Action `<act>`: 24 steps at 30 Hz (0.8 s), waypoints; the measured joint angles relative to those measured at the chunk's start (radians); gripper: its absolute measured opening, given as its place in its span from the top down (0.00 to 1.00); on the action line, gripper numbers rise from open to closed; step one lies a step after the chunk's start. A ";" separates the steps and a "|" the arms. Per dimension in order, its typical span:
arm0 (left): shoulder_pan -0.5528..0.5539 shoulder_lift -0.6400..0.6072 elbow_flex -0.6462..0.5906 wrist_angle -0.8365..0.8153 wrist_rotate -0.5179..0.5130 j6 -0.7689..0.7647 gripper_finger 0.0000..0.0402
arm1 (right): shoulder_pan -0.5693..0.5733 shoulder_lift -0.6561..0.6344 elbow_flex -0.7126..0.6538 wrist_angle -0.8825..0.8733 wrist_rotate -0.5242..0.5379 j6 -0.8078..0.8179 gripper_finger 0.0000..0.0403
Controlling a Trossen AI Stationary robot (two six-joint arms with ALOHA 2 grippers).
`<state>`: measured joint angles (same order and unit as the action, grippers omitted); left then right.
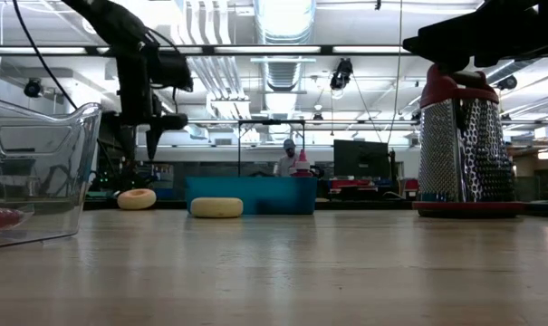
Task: Pick & Place Food Item
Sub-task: Put the top yellow black donut into the black bin
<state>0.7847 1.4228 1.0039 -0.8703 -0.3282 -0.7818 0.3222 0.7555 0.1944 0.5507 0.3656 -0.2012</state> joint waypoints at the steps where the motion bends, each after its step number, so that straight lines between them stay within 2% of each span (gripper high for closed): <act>1: 0.010 0.008 0.000 0.000 0.001 0.000 0.53 | 0.000 0.000 0.000 0.000 0.000 0.000 0.46; 4: 0.041 0.036 0.000 0.020 0.039 0.016 0.53 | 0.000 0.000 0.000 0.000 0.000 0.000 0.46; 9: 0.073 0.089 0.000 0.082 0.079 0.141 0.53 | 0.000 0.000 0.000 0.000 0.000 0.000 0.46; 17: 0.113 0.166 0.000 0.118 0.082 0.143 0.53 | 0.000 0.000 0.000 0.000 0.000 0.000 0.46; 24: 0.162 0.169 0.022 0.115 0.092 0.158 0.53 | 0.000 0.000 0.000 0.000 0.000 0.000 0.46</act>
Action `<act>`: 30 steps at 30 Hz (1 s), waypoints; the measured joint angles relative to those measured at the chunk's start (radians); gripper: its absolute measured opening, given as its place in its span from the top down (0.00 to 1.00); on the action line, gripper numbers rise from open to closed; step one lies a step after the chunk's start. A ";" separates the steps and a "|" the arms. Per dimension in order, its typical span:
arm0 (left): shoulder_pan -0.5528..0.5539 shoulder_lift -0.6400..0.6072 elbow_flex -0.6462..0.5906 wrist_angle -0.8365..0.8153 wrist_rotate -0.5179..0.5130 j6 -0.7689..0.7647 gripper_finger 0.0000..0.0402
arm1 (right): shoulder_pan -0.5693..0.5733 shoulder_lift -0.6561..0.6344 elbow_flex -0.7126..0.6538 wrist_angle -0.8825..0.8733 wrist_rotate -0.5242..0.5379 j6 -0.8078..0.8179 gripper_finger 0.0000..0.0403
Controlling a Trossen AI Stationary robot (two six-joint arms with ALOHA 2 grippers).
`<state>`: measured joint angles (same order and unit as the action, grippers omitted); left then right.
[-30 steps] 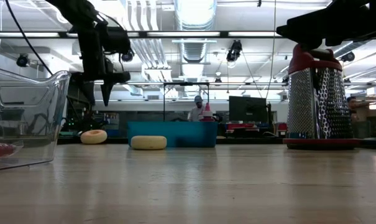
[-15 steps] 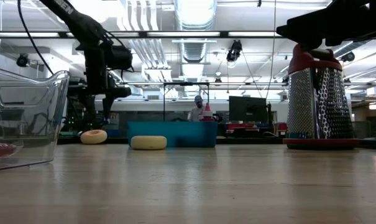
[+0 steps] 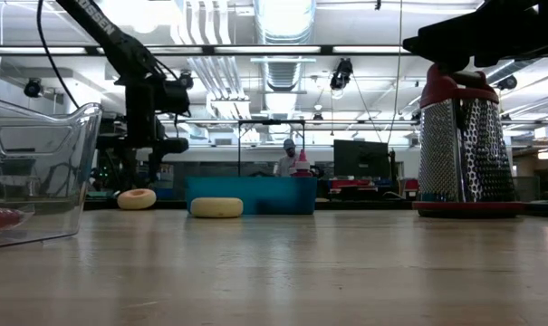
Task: Pick & Place Food Item
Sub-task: Put the top yellow black donut into the black bin
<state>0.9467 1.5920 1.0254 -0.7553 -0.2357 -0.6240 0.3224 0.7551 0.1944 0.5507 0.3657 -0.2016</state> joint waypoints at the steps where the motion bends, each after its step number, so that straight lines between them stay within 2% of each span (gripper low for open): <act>1: 0.007 0.000 0.008 0.001 0.008 0.004 0.53 | 0.000 0.000 0.000 0.000 0.000 0.000 0.46; 7: 0.026 0.000 0.077 0.003 0.102 0.157 0.53 | 0.000 0.000 0.000 0.000 0.000 0.000 0.46; 16: 0.051 0.002 0.166 -0.139 0.109 0.049 0.53 | 0.000 0.000 0.000 0.000 0.000 0.000 0.46; 30: 0.061 0.003 0.151 -0.134 0.116 -0.099 0.54 | 0.000 0.000 0.000 0.000 0.000 0.000 0.46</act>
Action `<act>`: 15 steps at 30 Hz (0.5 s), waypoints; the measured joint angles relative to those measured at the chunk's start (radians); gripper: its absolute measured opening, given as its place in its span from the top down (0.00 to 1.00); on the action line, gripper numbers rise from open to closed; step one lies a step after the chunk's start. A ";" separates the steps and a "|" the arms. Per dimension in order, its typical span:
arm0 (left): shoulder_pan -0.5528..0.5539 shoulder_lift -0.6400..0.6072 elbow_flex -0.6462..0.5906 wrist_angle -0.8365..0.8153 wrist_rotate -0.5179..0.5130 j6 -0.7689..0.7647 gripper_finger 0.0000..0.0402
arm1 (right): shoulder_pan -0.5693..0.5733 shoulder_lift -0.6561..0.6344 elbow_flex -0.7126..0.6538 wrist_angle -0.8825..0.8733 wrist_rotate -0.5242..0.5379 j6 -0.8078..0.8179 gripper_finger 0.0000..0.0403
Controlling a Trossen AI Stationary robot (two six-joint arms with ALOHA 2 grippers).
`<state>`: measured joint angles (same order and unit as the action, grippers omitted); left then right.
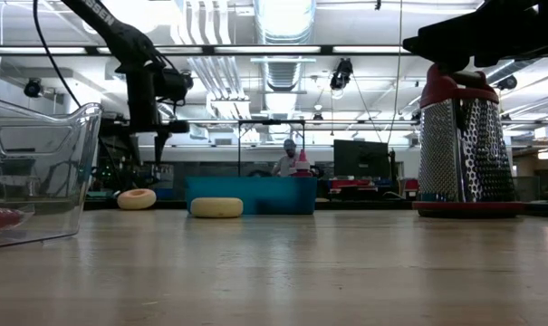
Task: Pick & Place Food Item
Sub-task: Put the top yellow black donut into the black bin
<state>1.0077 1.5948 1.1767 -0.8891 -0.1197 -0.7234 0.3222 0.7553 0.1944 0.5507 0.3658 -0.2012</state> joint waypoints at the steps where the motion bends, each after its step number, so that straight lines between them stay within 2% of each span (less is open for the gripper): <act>1: -0.002 0.000 -0.007 0.008 -0.001 -0.025 0.54 | 0.000 0.000 0.000 0.000 0.000 0.000 0.46; 5: -0.011 0.000 -0.039 0.054 0.000 -0.127 0.54 | 0.000 0.000 0.000 0.000 0.000 0.000 0.46; 9: -0.010 0.001 -0.071 0.098 0.001 -0.166 0.54 | 0.000 0.000 0.000 0.000 0.000 0.000 0.46; 15: -0.005 0.001 -0.103 0.096 0.001 -0.273 0.54 | 0.000 0.000 0.000 0.000 0.000 0.000 0.46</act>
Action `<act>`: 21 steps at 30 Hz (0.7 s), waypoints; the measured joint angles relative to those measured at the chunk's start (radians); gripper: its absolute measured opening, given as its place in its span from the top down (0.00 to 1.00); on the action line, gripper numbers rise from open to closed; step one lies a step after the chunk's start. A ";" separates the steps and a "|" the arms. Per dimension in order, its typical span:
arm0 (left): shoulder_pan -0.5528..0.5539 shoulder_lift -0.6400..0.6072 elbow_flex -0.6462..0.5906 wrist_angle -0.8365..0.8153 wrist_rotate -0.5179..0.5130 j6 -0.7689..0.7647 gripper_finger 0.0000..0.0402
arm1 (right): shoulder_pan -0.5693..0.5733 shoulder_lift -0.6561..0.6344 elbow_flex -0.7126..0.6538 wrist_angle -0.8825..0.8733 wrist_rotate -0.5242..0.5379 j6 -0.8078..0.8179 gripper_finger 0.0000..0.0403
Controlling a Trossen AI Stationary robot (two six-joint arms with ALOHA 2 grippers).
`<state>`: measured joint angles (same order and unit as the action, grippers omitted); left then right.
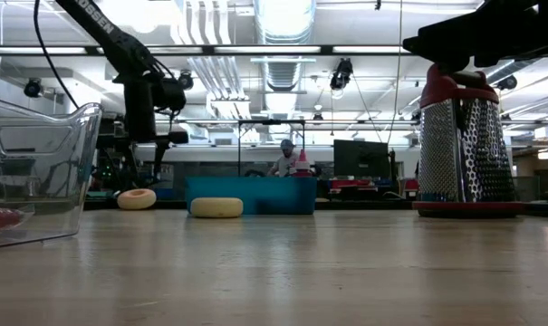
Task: Pick & Place Food Item
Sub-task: Put the top yellow black donut into the black bin
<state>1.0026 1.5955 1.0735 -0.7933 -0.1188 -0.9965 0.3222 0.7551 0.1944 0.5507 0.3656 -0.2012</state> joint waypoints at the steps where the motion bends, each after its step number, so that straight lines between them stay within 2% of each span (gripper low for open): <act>1: 0.004 0.000 -0.002 0.000 0.000 -0.009 0.54 | 0.000 0.000 0.000 0.000 0.000 0.000 0.46; 6: 0.009 0.000 -0.017 0.001 0.011 -0.029 0.54 | 0.000 0.000 0.000 0.000 0.000 0.000 0.46; 21: 0.050 0.000 -0.065 0.087 0.037 0.088 0.54 | 0.000 0.000 0.000 0.000 0.000 0.000 0.46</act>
<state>1.0529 1.5955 1.0084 -0.7060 -0.0814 -0.9089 0.3225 0.7554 0.1944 0.5507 0.3660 -0.2012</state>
